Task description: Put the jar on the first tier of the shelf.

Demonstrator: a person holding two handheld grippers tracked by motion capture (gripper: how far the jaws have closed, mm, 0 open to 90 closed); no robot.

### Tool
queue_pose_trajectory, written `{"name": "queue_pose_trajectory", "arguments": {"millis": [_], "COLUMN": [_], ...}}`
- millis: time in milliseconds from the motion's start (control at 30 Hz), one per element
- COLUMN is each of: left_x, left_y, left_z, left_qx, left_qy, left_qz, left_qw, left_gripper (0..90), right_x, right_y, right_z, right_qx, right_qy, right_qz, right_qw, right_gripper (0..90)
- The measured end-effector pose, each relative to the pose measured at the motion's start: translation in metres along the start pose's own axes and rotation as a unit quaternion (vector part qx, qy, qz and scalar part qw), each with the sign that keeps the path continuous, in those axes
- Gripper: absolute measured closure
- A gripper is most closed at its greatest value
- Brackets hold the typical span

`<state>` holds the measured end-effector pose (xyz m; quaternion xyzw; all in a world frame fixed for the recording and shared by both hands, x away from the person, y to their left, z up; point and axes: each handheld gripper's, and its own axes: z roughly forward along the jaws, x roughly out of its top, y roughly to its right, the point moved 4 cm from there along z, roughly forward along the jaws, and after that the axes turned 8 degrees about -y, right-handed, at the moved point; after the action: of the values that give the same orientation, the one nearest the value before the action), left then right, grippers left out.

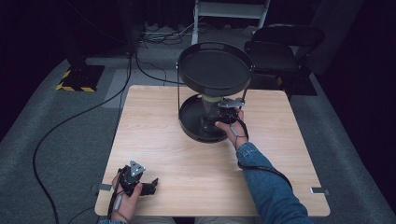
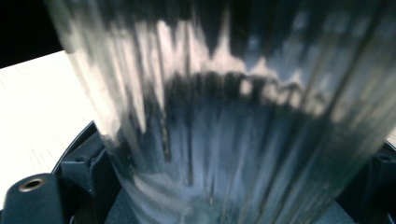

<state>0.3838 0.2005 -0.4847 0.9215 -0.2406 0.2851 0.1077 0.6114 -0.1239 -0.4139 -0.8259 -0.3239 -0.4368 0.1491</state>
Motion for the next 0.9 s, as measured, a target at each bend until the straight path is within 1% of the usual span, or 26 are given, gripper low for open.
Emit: {"name": "queue_pose_trajectory", "arguments": {"millis": [100,167,400,533,633,700,733,900], "left_x": [0.000,0.000,0.000,0.000,0.000,0.000,0.000,0.000], "left_y": [0.000,0.000,0.000,0.000,0.000,0.000,0.000,0.000], "left_z": [0.000,0.000,0.000,0.000,0.000,0.000,0.000,0.000], "left_qx": [0.000,0.000,0.000,0.000,0.000,0.000,0.000,0.000], "left_qy": [0.000,0.000,0.000,0.000,0.000,0.000,0.000,0.000], "left_qz": [0.000,0.000,0.000,0.000,0.000,0.000,0.000,0.000], "left_qw": [1.0000,1.0000,1.0000,1.0000,1.0000,1.0000,1.0000,1.0000], "left_gripper": [0.0,0.0,0.0,0.0,0.0,0.0,0.0,0.0], "right_x": [-0.002,-0.003,-0.003,-0.004,-0.004,-0.004,-0.004,-0.004], "right_y": [0.000,0.000,0.001,0.001,0.001,0.001,0.001,0.003], "right_z": [-0.001,-0.001,-0.002,-0.004,-0.009,-0.013,-0.016,-0.032], "right_qx": [-0.003,-0.004,-0.003,0.006,0.005,0.001,0.001,0.001], "right_qy": [0.000,0.005,0.004,0.001,-0.006,-0.017,-0.018,-0.019], "right_qz": [0.001,0.001,0.002,0.017,0.011,0.005,0.003,0.012], "right_qw": [1.0000,1.0000,1.0000,0.9998,0.9999,0.9998,0.9998,0.9997], "right_gripper": [10.8,10.8,10.5,8.6,7.7,8.0,8.0,7.6]}}
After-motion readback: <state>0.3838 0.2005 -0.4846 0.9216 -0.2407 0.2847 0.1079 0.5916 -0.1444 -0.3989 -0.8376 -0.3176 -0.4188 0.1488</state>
